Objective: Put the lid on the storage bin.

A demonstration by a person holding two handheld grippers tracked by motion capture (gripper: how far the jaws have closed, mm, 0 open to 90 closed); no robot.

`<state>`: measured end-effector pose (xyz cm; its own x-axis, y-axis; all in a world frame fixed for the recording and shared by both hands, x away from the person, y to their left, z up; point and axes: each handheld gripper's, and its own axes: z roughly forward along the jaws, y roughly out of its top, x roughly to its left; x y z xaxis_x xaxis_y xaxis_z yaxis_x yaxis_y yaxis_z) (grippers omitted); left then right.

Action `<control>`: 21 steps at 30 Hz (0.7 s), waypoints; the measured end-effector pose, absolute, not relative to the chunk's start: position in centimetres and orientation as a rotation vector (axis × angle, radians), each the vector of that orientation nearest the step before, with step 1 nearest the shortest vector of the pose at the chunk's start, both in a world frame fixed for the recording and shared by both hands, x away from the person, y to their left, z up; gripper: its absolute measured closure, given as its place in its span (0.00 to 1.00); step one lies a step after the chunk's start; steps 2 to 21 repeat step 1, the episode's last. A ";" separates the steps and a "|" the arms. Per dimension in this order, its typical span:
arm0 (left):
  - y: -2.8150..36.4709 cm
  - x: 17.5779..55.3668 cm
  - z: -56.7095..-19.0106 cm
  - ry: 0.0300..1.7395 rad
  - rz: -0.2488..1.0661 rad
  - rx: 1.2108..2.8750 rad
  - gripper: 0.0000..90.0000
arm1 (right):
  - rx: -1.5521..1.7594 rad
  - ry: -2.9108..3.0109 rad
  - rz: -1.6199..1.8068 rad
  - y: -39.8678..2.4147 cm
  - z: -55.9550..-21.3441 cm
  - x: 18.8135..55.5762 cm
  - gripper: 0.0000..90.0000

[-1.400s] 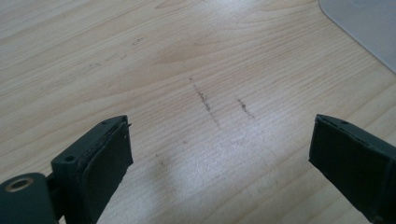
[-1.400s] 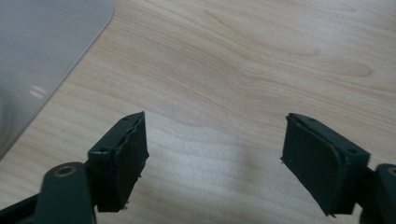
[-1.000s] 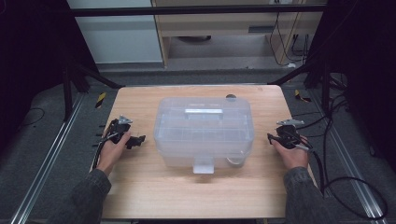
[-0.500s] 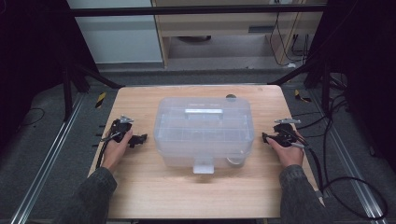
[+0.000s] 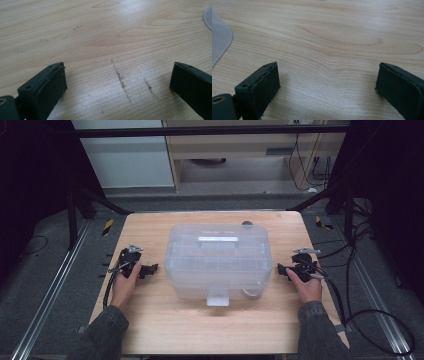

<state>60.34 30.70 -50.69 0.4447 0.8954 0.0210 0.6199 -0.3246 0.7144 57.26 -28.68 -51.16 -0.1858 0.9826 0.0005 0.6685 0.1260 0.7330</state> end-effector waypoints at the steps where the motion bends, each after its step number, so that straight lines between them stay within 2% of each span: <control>1: 30.7 60.3 -50.7 1.265 0.557 2.060 0.00 | 1.593 1.921 0.835 -28.6 -51.1 57.2 0.04; 21: 30.7 60.3 -50.7 1.265 0.557 2.060 0.00 | 1.593 1.921 0.835 -28.6 -51.1 57.2 0.04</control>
